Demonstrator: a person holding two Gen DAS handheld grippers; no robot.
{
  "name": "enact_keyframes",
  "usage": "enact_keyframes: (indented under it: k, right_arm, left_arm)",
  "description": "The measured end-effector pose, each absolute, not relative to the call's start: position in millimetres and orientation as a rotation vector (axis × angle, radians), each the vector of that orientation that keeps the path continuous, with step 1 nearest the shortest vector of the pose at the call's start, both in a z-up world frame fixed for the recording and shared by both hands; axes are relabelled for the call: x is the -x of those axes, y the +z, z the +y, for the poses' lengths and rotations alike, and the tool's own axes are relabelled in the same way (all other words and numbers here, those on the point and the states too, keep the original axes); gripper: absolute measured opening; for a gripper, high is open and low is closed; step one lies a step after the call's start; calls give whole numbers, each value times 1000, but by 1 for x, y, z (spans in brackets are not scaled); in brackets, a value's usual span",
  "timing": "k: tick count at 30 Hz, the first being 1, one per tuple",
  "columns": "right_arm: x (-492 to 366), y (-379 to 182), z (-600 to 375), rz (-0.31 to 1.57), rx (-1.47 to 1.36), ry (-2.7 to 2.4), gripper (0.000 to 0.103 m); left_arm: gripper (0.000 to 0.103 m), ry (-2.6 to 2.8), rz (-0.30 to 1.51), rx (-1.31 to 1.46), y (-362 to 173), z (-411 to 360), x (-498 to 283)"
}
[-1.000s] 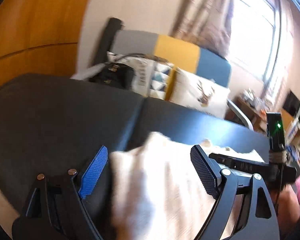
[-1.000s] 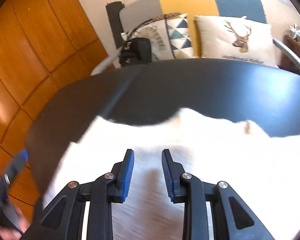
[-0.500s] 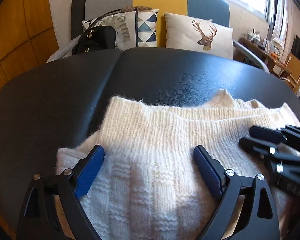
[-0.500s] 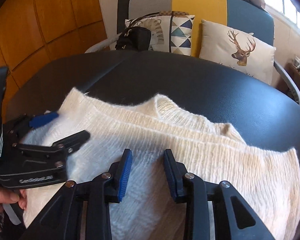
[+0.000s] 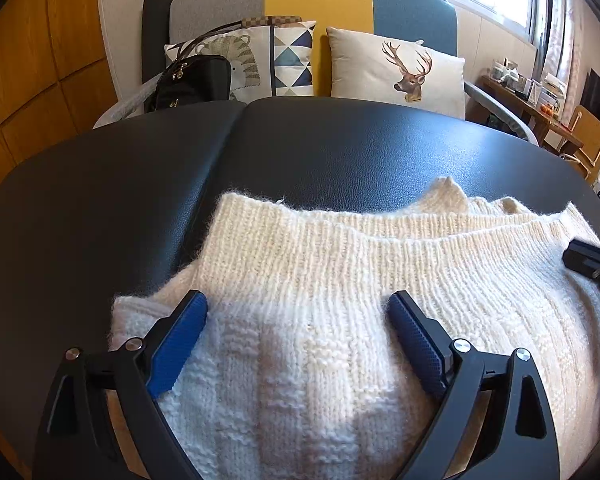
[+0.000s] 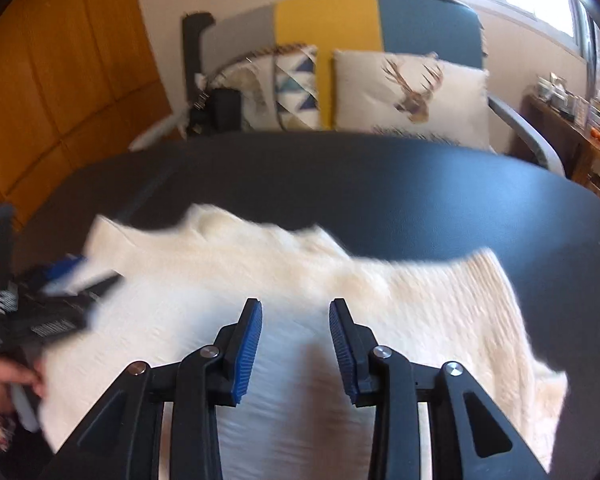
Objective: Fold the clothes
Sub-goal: 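Press the folded sweater flat with both open grippers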
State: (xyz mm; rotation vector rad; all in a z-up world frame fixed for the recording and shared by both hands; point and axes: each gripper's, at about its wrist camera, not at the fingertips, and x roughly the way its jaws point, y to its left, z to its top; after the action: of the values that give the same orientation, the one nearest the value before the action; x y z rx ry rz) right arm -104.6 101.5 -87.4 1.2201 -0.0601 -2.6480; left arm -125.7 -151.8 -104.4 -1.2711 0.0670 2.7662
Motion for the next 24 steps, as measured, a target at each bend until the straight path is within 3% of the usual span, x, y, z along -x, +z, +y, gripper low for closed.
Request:
enact_keyframes:
  k: [5, 9, 13, 15, 20, 24]
  right_arm:
    - [111, -97, 148, -266, -1275, -2700, 33]
    - [113, -102, 173, -443, -1266, -2673, 24]
    - [105, -94, 181, -537, -1293, -2627, 29]
    - [96, -81, 173, -464, -1306, -2656, 37]
    - [68, -54, 142, -14, -1296, -2838, 38]
    - [62, -74, 136, 59, -1341, -2897, 39]
  left_arm:
    - [94, 2766, 68, 1271, -105, -152, 126]
    - [94, 2768, 74, 1272, -105, -151, 126]
    - [94, 2773, 77, 1268, -105, -150, 126]
    - [94, 2775, 76, 1265, -105, -151, 125]
    - [94, 2778, 76, 1261, -106, -151, 125]
    - [94, 2782, 80, 1260, -106, -151, 124]
